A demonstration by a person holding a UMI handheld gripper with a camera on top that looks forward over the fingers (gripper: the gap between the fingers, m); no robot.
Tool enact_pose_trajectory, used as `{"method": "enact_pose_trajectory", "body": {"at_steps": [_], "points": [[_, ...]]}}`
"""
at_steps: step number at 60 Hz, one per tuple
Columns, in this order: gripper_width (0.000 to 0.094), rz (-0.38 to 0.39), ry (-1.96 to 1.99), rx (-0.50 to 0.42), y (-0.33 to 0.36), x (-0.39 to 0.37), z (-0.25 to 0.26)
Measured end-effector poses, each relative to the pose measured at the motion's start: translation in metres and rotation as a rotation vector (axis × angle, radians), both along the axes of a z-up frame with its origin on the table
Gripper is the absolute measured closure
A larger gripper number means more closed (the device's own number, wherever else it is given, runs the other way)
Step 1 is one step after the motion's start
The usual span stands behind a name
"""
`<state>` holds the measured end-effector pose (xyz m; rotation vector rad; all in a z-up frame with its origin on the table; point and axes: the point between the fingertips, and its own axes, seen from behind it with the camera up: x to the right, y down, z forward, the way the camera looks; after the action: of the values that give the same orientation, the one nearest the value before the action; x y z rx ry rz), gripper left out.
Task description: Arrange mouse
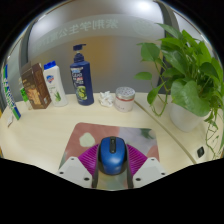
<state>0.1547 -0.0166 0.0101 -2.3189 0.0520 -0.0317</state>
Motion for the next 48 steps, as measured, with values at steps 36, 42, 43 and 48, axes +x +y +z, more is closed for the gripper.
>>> {"method": "enact_pose_trajectory", "body": {"at_steps": [36,42,43,48], "points": [[0.0081,0.047,-0.043,0.068,-0.091,-0.015,0.087],[0.0084,0.040,-0.070,0.091,-0.133,-0.022,0.111],[0.0081,0.039,-0.075,0.095,-0.140,-0.024,0.115],[0.0085,0.042,-0.096,0.118,-0.173,-0.031,0.131]]}}
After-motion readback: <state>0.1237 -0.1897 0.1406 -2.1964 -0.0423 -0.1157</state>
